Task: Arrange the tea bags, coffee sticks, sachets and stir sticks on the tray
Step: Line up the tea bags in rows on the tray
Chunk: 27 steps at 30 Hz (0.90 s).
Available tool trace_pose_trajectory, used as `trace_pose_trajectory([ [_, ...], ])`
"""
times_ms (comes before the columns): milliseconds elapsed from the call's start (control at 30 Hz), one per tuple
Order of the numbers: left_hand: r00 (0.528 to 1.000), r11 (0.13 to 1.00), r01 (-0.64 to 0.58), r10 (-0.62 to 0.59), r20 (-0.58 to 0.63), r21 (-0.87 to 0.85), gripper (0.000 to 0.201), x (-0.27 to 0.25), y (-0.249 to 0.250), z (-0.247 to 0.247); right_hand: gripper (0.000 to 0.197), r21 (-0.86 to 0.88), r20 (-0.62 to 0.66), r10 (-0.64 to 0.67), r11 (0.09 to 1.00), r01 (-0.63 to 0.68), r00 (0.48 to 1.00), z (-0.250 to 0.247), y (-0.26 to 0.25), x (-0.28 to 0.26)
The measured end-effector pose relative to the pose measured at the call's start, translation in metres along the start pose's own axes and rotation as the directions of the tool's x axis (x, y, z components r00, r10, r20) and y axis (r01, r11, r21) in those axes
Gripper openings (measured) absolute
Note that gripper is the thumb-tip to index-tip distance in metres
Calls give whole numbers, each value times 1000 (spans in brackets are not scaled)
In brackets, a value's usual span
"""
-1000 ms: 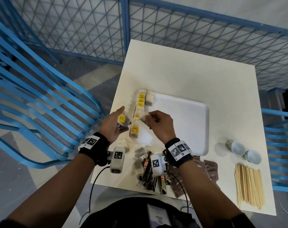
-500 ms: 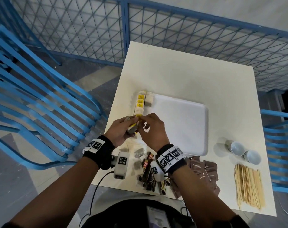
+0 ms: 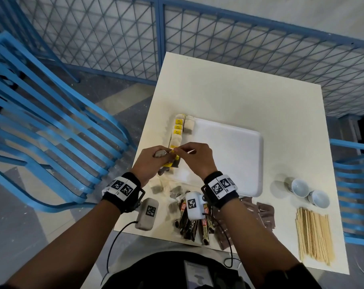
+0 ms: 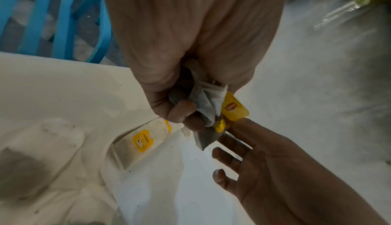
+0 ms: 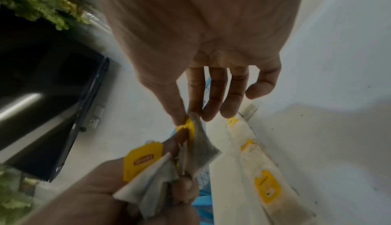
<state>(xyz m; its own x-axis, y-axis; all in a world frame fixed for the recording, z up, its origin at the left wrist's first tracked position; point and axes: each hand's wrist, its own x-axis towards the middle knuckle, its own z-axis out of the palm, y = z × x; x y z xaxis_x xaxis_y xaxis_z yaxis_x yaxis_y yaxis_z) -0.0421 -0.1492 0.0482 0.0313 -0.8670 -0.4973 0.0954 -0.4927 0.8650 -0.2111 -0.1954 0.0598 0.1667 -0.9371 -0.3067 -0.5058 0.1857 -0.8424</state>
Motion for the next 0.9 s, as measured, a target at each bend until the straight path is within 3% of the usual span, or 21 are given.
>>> trace_pose_trajectory([
  [233, 997, 994, -71, 72, -8, 85, 17, -4, -1, 2, 9, 183, 22, 60, 981, -63, 998, -1, 2, 0],
  [367, 995, 991, -94, 96, -17, 99, 14, -7, 3, 3, 32, 82, 38, 134, 987, -137, 990, -1, 4, 0],
  [467, 994, 985, -106, 109, -13, 137, 11, -8, 5, 2, 47, 8, 149, 146, 989, -148, 978, -1, 5, -4],
  [633, 993, 975, -116, 119, -4, 190, 6, -9, 4, 2, 22, 119, 142, 23, 992, -40, 990, 2, 9, -6],
  [900, 993, 976, -109, 116, -26, 191, 8, -3, 3, 0, 17, 153, -8, -32, 988, 33, 999, 6, 9, -11],
])
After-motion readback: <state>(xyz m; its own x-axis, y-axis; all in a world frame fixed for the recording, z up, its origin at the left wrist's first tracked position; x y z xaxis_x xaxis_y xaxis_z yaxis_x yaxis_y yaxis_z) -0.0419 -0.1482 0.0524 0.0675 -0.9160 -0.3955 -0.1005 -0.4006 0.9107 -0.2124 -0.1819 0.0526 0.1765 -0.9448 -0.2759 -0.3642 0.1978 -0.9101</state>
